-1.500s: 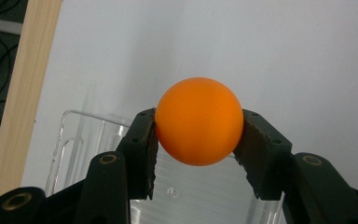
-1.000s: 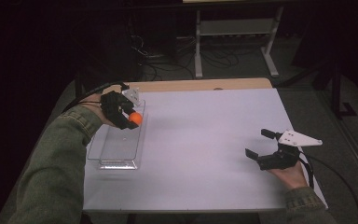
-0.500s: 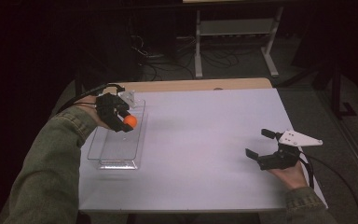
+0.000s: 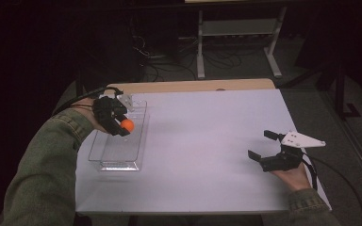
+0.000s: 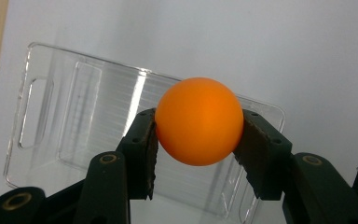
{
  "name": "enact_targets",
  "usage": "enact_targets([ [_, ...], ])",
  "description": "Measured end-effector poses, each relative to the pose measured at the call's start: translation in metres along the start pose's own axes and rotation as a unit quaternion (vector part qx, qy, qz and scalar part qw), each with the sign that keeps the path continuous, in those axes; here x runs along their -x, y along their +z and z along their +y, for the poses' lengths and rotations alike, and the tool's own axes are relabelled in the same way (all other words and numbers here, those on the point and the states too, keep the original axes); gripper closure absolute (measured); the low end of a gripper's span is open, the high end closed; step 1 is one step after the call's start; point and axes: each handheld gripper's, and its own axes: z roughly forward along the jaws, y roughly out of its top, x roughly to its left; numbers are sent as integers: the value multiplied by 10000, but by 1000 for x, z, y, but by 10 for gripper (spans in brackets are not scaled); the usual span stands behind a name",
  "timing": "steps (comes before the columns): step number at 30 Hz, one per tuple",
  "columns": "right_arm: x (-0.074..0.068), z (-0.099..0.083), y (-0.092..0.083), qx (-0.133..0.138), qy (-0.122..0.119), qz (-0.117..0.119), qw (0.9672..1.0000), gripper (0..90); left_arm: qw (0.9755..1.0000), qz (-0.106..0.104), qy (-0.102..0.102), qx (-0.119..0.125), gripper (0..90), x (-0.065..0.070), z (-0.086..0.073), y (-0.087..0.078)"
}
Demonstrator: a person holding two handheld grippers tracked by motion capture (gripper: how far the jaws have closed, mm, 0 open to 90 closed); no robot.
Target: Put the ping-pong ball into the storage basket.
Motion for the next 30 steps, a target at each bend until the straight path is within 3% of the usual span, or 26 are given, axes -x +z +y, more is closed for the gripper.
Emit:
enact_targets([
  [12, 0, 0, 0, -18, -6, -4, 10000, 0, 9997, -138, -67, -205, 499, 2, -6, 11],
  [30, -1, 0, 1, -40, -19, -2, 10000, 0, 9999, -131, -70, -74, 495, 8, -16, 20],
])
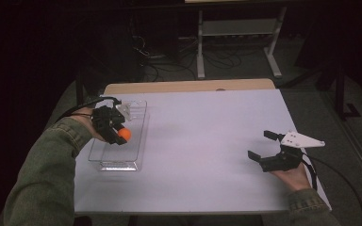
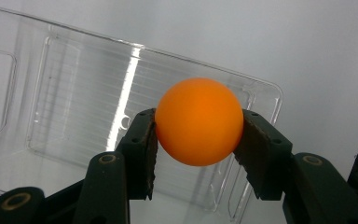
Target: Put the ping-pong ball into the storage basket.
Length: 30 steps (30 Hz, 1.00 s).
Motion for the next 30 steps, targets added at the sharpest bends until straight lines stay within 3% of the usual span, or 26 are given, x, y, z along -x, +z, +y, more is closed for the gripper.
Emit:
enact_targets([
  [16, 0, 0, 0, -17, 5, -2, 10000, 0, 9998, -169, -83, 25, 496, 3, -4, 15],
  [30, 0, 0, 0, -15, -1, 2, 10000, 0, 9998, -213, -16, 44, 496, 4, -5, 23],
])
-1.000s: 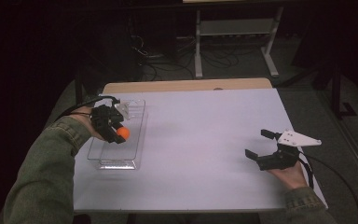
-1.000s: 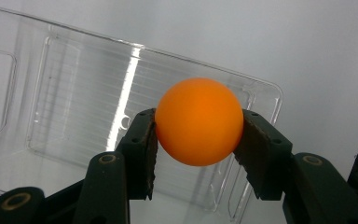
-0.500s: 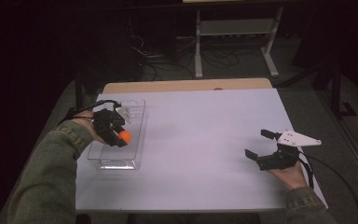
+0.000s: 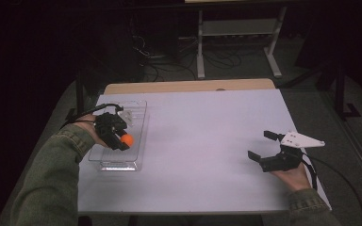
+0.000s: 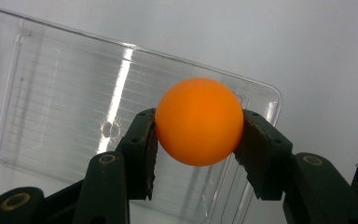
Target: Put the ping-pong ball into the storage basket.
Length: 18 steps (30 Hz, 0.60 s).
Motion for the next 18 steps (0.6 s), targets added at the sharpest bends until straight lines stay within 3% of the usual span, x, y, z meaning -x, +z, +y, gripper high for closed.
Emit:
enact_targets([
  [18, 0, 0, -1, 5, -8, 3, 10000, 0, 10000, -84, -27, -28, 496, 0, -6, 14],
])
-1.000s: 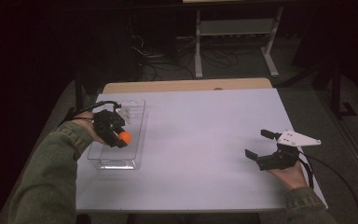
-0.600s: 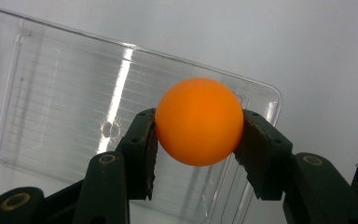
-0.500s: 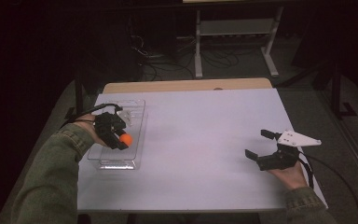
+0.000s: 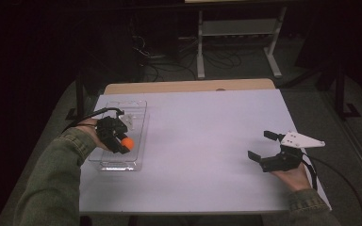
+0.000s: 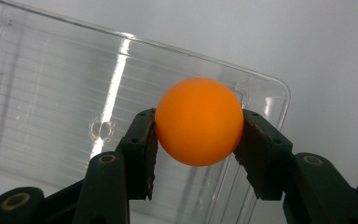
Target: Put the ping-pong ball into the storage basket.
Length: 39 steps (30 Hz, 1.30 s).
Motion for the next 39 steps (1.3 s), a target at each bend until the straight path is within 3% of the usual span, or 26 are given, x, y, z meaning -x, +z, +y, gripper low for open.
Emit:
enact_targets([
  [8, 0, 0, 0, -6, 3, -4, 10000, 0, 9999, -79, -89, -2, 495, 1, -6, 8],
  [21, 0, 0, 0, -19, -7, -6, 10000, 0, 9999, -114, 32, -53, 495, 3, -3, 22],
  [39, -1, 0, 0, -18, -18, 0, 10000, 0, 9996, -206, 43, -196, 495, 0, 2, 36],
])
